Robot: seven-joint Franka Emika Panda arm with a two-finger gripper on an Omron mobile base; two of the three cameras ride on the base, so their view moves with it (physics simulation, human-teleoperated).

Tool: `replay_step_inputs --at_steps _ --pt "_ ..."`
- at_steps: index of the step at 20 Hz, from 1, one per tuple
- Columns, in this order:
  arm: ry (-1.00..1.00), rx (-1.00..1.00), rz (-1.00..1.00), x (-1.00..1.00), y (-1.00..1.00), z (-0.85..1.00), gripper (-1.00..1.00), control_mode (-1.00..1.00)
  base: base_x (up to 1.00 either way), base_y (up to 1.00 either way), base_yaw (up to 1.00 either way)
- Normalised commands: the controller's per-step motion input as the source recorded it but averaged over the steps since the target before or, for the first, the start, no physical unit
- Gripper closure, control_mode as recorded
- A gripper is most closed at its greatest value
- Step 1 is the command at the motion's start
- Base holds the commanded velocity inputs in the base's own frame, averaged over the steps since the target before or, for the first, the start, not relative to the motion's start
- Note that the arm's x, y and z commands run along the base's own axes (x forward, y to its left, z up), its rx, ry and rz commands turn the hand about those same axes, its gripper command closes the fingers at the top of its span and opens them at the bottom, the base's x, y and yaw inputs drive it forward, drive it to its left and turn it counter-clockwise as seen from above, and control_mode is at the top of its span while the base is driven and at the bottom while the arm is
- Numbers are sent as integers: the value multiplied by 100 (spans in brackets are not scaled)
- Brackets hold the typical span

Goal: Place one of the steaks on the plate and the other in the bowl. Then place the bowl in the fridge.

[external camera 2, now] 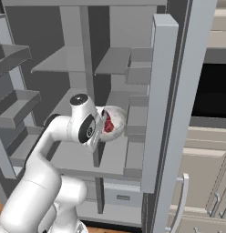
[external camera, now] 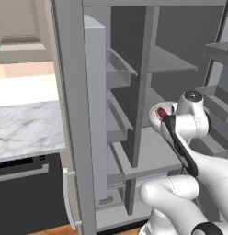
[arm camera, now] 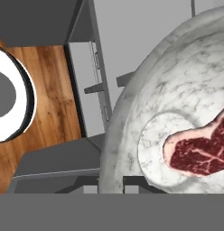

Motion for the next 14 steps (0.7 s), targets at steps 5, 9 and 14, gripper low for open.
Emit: replay_step_inputs --at_steps 5,9,14 --pt "0 0 0 75 -5 0 100 -100 0 0 0" --pt "0 3 0 61 -42 0 100 -100 0 0 0" --pt "0 1 0 36 -23 0 100 -100 0 0 0"
